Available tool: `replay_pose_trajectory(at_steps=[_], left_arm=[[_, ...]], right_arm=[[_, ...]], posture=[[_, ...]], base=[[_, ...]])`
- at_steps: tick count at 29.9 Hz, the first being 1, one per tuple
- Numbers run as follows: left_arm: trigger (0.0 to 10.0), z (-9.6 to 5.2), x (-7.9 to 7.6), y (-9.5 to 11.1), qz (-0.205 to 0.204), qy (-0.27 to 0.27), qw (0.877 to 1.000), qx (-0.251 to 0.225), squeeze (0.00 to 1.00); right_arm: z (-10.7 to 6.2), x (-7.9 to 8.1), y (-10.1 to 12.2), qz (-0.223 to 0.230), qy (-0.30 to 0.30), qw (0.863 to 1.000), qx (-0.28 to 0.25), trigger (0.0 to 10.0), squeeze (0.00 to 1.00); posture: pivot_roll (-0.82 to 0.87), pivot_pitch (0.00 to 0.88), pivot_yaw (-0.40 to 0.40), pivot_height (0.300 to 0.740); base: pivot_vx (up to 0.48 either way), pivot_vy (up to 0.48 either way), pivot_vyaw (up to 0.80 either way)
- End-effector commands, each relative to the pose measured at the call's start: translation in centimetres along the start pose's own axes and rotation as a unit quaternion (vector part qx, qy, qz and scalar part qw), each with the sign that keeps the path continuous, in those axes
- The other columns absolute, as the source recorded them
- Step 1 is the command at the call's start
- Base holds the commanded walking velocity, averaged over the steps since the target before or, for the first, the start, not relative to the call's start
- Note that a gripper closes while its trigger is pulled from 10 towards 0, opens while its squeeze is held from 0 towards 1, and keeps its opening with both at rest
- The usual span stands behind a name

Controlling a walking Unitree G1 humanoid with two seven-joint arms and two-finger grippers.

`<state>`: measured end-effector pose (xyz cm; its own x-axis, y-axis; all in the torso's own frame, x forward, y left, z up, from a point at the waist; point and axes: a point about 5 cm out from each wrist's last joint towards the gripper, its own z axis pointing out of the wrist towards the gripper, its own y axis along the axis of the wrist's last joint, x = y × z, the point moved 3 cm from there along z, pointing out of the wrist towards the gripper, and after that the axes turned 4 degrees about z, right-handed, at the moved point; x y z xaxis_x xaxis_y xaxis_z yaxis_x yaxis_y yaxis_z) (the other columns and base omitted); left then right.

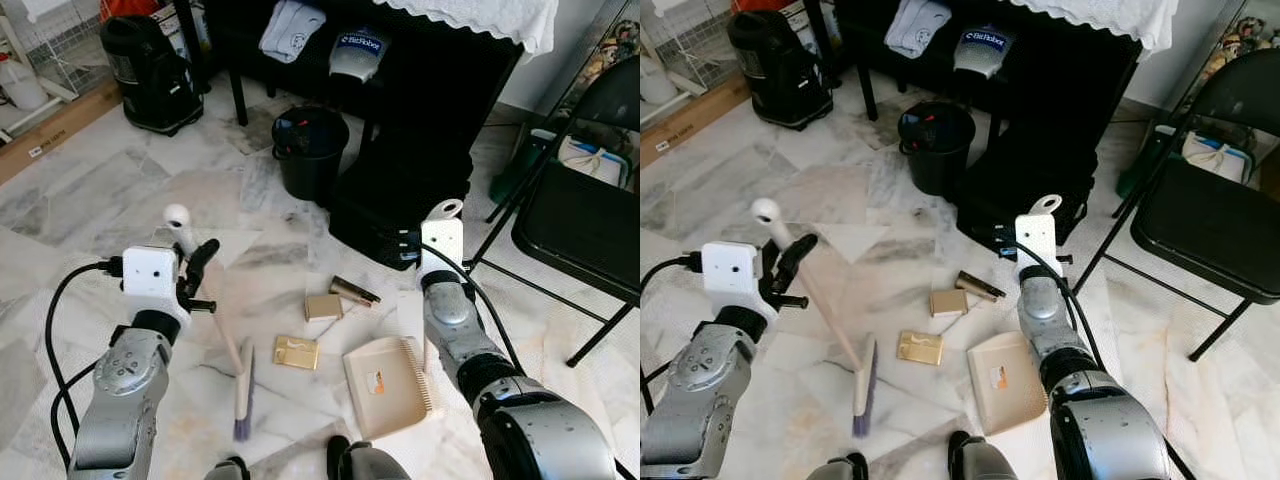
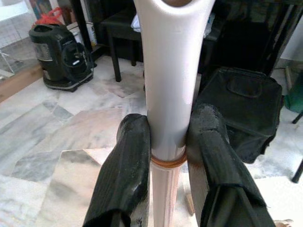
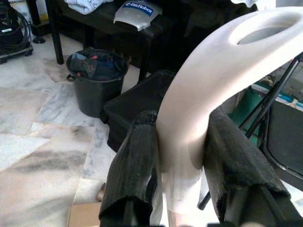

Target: Sweep floor

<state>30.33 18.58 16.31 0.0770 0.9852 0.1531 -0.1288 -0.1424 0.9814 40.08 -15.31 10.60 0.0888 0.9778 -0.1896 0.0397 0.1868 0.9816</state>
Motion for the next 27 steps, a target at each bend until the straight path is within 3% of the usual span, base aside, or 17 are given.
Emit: replay_pose_trajectory(at_steps=[1,13,15,27], left_arm=[[10.0,0.0,-0.3,0.4,0.005,-0.013,1.000,-0.001,0.00],[10.0,-0.2,0.1,-0.4,0.002,0.000,1.000,0.017,0.00],[10.0,-0.2,0.1,-0.4,0.001,-0.001,1.000,0.017,0.00],[10.0,0.0,0.0,-0.2,-0.002,-0.011,1.000,0.017,0.00]], right_arm=[[-1.2,0.6,-3.1,-0.011,0.016,0.998,0.062,10.0,0.00],[-1.4,0.8,-4.6,-0.035,0.024,0.991,0.125,10.0,0.00],[-1.6,0.9,-5.1,-0.013,0.022,0.988,0.151,10.0,0.00],[-1.8,1.3,-5.9,0.022,0.027,0.979,0.200,10.0,0.00]], posture=[[-0.01,0.287,-0.038,0.740],[-0.02,0.291,-0.041,0.740],[-0.02,0.291,-0.041,0.740],[-0.02,0.288,-0.045,0.740]], base=[[0.000,0.000,0.00],[0.000,0.000,0.00],[0.000,0.000,0.00],[0.000,0.000,0.00]])
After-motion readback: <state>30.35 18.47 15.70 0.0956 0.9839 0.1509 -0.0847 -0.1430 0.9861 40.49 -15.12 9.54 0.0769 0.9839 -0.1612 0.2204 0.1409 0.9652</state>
